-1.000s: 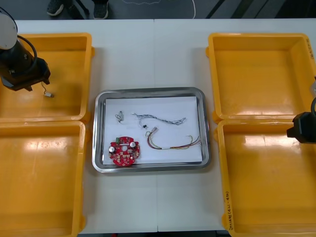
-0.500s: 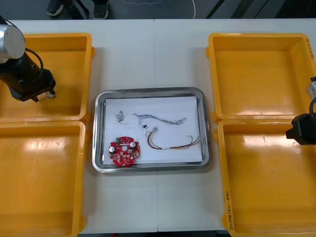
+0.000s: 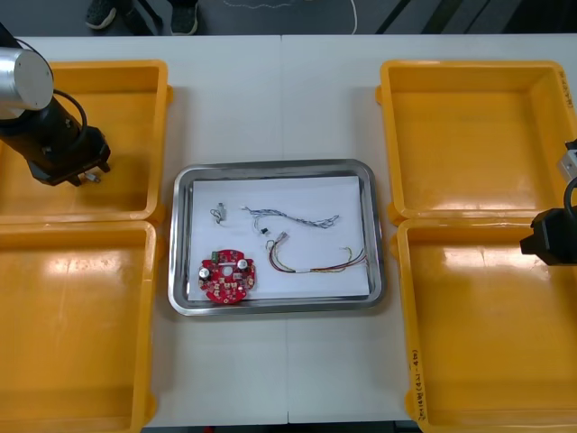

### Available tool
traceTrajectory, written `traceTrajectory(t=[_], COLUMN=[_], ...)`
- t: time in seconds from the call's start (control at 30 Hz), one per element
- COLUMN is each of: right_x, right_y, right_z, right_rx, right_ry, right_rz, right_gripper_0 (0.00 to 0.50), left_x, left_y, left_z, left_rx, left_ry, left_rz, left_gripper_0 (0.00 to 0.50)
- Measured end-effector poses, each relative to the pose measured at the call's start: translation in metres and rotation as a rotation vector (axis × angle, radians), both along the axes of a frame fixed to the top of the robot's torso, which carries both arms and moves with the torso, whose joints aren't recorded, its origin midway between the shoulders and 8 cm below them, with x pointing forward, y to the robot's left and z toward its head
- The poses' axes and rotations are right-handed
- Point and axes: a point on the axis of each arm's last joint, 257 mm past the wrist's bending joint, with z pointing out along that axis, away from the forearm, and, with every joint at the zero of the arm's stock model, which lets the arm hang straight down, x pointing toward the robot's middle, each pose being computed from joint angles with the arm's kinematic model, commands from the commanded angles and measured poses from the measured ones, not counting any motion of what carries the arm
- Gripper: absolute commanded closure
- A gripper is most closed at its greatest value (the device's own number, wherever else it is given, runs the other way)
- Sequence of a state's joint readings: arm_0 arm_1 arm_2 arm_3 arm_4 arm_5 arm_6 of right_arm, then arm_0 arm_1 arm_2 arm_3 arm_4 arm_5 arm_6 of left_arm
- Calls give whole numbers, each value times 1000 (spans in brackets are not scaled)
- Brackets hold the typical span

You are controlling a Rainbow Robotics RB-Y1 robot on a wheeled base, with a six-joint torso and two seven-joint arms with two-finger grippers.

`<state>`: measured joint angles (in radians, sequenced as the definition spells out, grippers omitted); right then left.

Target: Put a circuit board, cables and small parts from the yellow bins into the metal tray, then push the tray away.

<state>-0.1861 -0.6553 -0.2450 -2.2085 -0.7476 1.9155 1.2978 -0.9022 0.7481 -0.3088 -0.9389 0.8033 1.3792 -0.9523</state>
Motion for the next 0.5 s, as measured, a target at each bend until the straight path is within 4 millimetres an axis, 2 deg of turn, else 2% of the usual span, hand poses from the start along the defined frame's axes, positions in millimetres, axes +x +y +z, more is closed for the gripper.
traceTrajectory(t=[0.3, 0.37, 0.4, 0.43, 0.47, 0.5], right_x=[0, 0, 0, 0, 0, 0], right_y=[0, 0, 0, 0, 0, 0], right_z=[0, 0, 0, 0, 0, 0], right_rx=[1, 1, 1, 1, 1, 1], right_ry=[1, 1, 1, 1, 1, 1], right_rz=[0, 0, 0, 0, 0, 0], right_gripper_0=[0, 0, 0, 0, 0, 0], left_x=[0, 1, 1, 1, 1, 1], left_y=[-3, -3, -3, -3, -3, -3], left_z=[0, 0, 0, 0, 0, 0], left_rx=[-13, -13, -13, -13, -13, -13], left_ry=[-2, -2, -2, -2, -2, -2], left_rz=[-3, -3, -3, -3, -3, -3], left_gripper_0=[0, 153, 203, 345, 439, 486])
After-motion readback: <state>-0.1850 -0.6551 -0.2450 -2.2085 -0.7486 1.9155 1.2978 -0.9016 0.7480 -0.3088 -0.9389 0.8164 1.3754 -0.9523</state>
